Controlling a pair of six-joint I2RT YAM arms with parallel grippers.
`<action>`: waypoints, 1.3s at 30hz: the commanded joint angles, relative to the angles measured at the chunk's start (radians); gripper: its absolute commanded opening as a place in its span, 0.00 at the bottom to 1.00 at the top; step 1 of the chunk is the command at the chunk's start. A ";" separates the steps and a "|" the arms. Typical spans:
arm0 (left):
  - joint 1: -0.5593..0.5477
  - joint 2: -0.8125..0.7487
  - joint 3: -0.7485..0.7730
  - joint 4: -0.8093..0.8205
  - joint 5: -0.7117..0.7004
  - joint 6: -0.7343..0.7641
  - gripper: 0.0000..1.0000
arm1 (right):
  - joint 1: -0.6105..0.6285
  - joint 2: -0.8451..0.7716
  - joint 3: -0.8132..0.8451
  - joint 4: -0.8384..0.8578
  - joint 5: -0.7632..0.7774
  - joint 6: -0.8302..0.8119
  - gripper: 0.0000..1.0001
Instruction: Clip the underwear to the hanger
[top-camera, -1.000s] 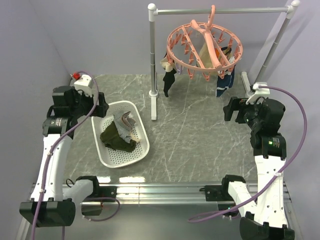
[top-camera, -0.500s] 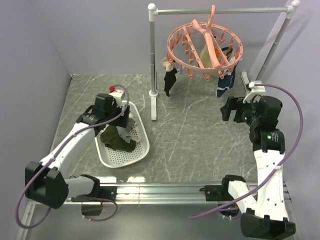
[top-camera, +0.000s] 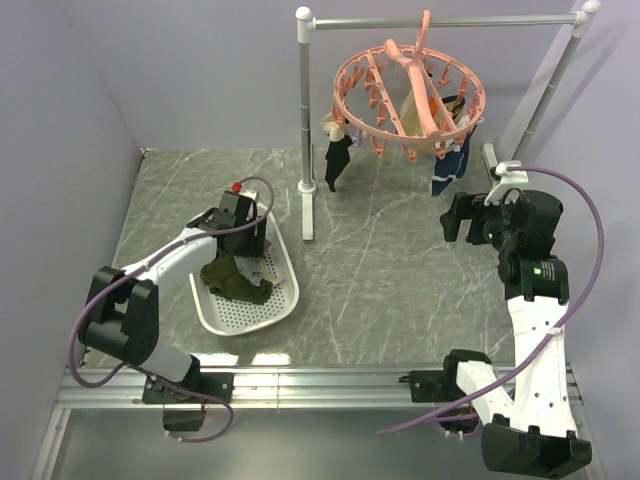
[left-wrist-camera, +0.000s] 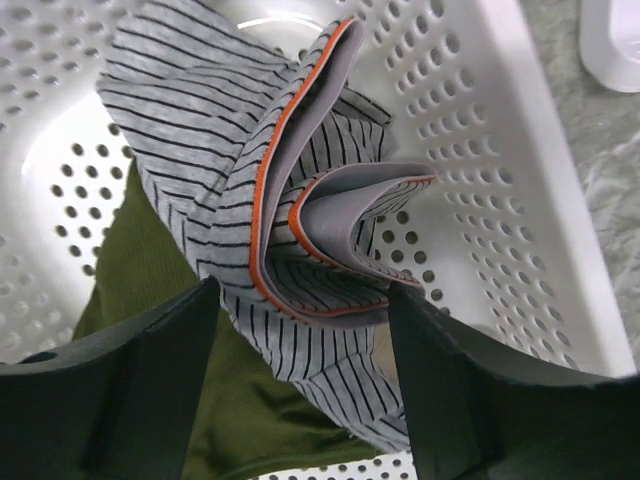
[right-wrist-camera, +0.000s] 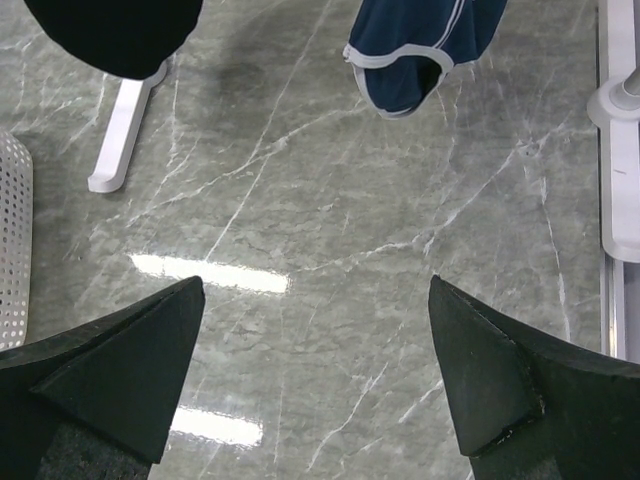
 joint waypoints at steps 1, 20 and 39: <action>-0.001 0.012 0.055 0.030 -0.010 -0.029 0.72 | -0.007 -0.009 0.002 0.027 -0.010 -0.006 1.00; 0.021 -0.084 0.136 -0.022 0.234 0.207 0.00 | -0.006 0.004 -0.009 0.056 -0.257 -0.092 0.99; 0.016 -0.218 0.593 -0.433 1.027 0.537 0.00 | 0.094 -0.103 -0.079 0.324 -0.659 -0.229 0.93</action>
